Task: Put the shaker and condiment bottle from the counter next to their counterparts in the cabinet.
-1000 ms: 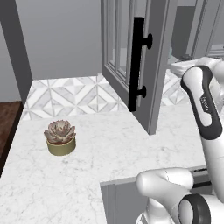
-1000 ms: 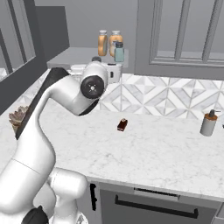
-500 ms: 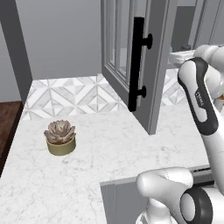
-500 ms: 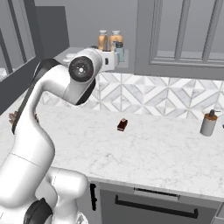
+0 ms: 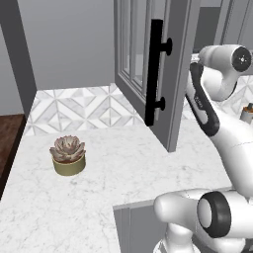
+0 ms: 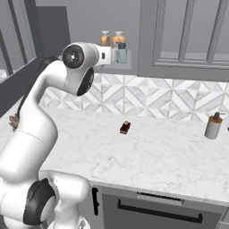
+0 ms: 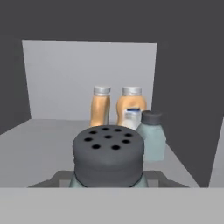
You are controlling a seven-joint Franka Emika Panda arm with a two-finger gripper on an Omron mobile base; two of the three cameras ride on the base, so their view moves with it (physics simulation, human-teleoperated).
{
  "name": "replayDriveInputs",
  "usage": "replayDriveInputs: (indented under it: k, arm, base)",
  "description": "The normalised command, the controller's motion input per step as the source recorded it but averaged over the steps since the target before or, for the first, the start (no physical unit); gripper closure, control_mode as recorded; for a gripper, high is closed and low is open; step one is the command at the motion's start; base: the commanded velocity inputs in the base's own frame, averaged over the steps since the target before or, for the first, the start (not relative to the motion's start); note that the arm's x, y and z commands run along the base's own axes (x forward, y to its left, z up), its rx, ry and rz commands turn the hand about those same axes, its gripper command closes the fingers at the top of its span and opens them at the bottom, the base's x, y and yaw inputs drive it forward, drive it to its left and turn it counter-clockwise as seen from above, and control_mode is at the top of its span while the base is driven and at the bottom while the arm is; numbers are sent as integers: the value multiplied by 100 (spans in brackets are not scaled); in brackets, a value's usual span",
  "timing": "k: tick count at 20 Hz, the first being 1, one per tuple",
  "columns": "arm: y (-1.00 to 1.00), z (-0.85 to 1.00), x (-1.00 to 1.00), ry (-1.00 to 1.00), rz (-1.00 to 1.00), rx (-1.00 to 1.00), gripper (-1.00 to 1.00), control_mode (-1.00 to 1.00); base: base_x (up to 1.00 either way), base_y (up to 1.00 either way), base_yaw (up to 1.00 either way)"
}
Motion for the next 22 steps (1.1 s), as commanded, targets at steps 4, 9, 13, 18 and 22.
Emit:
replayDriveInputs:
  k: [4,9,13,18,22]
  arm:
    - [21,-6,54,5,-15,0,100,-100]
    - [0,-8,23,0,-2,-1,100,-100]
    - [-7,-19,29,0,-3,0,100,-100]
    - [-18,-2,18,0,-1,-1,100,-100]
    - [-12,0,14,-1,0,0,100,-100]
  base:
    - [0,0,0]
    - [0,0,0]
    - [0,0,0]
    - [0,0,0]
    - [0,0,0]
